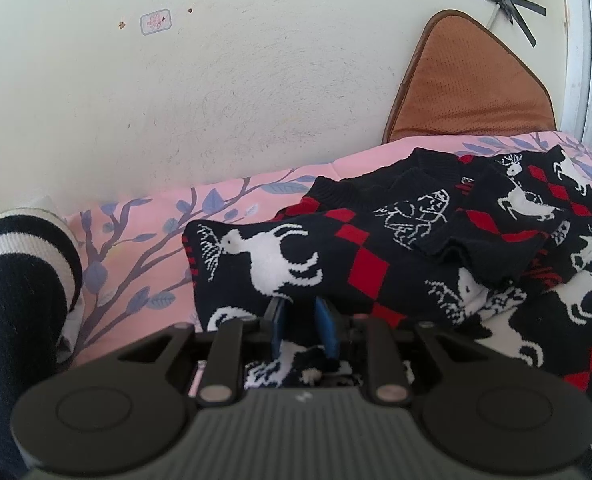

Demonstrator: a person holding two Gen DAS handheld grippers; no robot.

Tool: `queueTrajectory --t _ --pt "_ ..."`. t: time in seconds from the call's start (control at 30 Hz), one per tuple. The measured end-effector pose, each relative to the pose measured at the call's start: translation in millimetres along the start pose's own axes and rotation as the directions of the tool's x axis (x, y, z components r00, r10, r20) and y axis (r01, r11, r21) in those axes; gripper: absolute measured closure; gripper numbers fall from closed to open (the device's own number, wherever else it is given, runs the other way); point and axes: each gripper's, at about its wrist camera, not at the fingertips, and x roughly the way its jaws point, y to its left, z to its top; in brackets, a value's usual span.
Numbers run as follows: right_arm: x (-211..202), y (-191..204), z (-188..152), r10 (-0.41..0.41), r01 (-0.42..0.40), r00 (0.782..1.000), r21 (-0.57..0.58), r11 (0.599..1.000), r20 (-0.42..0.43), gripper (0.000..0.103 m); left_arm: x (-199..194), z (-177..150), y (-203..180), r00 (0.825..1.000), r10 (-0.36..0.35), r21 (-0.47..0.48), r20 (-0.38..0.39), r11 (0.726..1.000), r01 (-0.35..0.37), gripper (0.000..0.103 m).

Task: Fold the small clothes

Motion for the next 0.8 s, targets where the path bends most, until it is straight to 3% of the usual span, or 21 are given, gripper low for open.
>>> queueTrajectory --t 0.1,0.23,0.3,0.33,0.37,0.57,0.8 --pt "0 4 0 -0.013 0.013 1.0 -0.018 1.0 0.0 0.041 0 0 0 1.0 0.006 0.002 0.001 1.0 -0.006 0.081" --pt "0 8 0 -0.008 0.008 1.0 -0.038 0.999 -0.006 0.035 -1 0 2 1.0 0.025 -0.012 0.001 1.0 -0.025 0.071" --pt "1 13 -1 -0.018 0.018 1.0 -0.065 0.998 -0.011 0.031 0 0 2 0.998 0.065 -0.019 -0.003 0.998 -0.065 0.056" --pt "1 16 -2 -0.026 0.025 1.0 -0.082 0.996 -0.013 0.031 1 0 4 0.995 0.095 -0.033 -0.011 0.995 -0.095 0.04" --pt "2 18 -2 -0.03 0.029 0.999 -0.094 0.995 -0.016 0.029 1 0 8 0.994 0.109 -0.059 -0.022 0.992 -0.11 0.032" --pt "2 19 -2 -0.028 0.026 0.999 -0.094 0.995 -0.018 0.028 6 -2 43 0.998 0.003 -0.252 -0.057 0.968 -0.018 0.022" --pt "-5 25 -5 -0.008 0.008 1.0 -0.137 0.99 0.002 0.009 1 0 21 0.994 0.106 -0.149 -0.033 0.983 -0.11 0.022"
